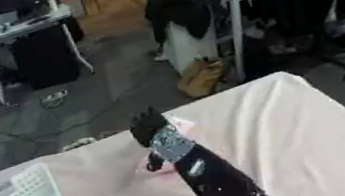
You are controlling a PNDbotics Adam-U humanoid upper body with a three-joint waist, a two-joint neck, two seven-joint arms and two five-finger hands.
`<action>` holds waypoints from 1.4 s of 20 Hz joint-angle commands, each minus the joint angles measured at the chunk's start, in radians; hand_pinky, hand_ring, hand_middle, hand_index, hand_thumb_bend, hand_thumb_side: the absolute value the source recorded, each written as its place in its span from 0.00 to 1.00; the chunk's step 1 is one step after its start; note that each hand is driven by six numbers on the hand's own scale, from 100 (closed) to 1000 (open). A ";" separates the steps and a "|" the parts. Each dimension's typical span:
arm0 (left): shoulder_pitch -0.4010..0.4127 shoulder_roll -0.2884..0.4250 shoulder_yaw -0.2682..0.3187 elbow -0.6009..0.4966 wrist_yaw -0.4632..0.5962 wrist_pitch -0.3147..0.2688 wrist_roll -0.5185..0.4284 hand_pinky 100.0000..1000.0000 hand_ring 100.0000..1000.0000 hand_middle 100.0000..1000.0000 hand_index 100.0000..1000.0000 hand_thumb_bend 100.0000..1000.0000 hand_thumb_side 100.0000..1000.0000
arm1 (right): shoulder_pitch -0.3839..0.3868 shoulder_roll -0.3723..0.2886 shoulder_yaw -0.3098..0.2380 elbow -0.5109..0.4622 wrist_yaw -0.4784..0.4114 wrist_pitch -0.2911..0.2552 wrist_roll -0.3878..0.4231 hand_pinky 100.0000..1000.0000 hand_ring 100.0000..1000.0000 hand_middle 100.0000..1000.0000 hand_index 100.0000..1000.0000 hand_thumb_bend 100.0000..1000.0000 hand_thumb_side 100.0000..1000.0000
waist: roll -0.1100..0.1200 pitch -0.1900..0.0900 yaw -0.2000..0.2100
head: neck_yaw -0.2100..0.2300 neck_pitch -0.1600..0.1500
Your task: Pick up objects on the table and place them in the box.
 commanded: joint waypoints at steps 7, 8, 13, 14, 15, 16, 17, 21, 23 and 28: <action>-0.026 0.016 0.009 -0.013 -0.008 -0.002 0.004 0.83 0.92 0.79 0.84 0.00 0.81 | -0.070 -0.113 -0.012 -0.047 -0.409 -0.153 0.278 1.00 1.00 1.00 1.00 0.62 0.30 | -0.019 0.002 0.005 | 0.248 0.210; -0.026 0.017 0.009 -0.013 -0.008 -0.003 0.005 0.83 0.92 0.79 0.84 0.00 0.81 | -0.071 -0.121 -0.008 -0.057 -0.428 -0.149 0.297 1.00 1.00 1.00 1.00 0.62 0.30 | -0.023 0.004 0.006 | 0.265 0.218; -0.024 0.021 0.009 -0.013 -0.009 -0.005 0.008 0.83 0.92 0.79 0.84 0.00 0.81 | -0.073 -0.142 -0.002 -0.087 -0.478 -0.134 0.341 1.00 1.00 1.00 1.00 0.62 0.32 | -0.034 0.011 0.012 | 0.303 0.242; -0.023 0.022 0.010 -0.013 -0.009 -0.005 0.009 0.83 0.92 0.79 0.84 0.00 0.81 | -0.076 -0.148 -0.005 -0.093 -0.492 -0.132 0.342 1.00 1.00 1.00 1.00 0.62 0.33 | -0.035 0.013 0.013 | 0.304 0.243; -0.023 0.024 0.010 -0.013 -0.010 -0.004 0.010 0.83 0.92 0.79 0.84 0.00 0.80 | -0.079 -0.153 -0.006 -0.098 -0.505 -0.130 0.343 1.00 1.00 1.00 1.00 0.48 0.41 | -0.037 0.014 0.013 | 0.303 0.244; -0.023 0.026 0.011 -0.013 -0.010 -0.004 0.011 0.83 0.92 0.79 0.84 0.00 0.80 | -0.085 -0.163 -0.010 -0.108 -0.522 -0.128 0.340 1.00 1.00 1.00 1.00 0.61 0.35 | -0.039 0.016 0.012 | 0.298 0.245; -0.022 0.027 0.011 -0.013 -0.011 -0.004 0.012 0.83 0.92 0.79 0.84 0.00 0.80 | -0.089 -0.169 -0.011 -0.116 -0.538 -0.124 0.340 1.00 1.00 1.00 1.00 0.61 0.36 | -0.041 0.017 0.012 | 0.296 0.245; -0.023 0.028 0.010 -0.013 -0.011 -0.004 0.013 0.83 0.92 0.79 0.84 0.00 0.80 | -0.097 -0.189 -0.011 -0.136 -0.567 -0.103 0.332 1.00 1.00 1.00 1.00 0.60 0.39 | -0.043 0.020 0.009 | 0.291 0.242; -0.021 0.028 0.011 -0.013 -0.011 -0.003 0.013 0.83 0.92 0.79 0.84 0.00 0.80 | -0.097 -0.200 -0.008 -0.145 -0.565 -0.102 0.317 1.00 1.00 1.00 1.00 0.59 0.39 | -0.043 0.020 0.007 | 0.280 0.236; -0.024 0.029 0.011 -0.013 -0.012 -0.002 0.014 0.83 0.92 0.79 0.84 0.00 0.80 | -0.100 -0.224 -0.007 -0.152 -0.548 -0.105 0.285 1.00 1.00 1.00 1.00 0.59 0.41 | -0.042 0.026 0.007 | 0.261 0.207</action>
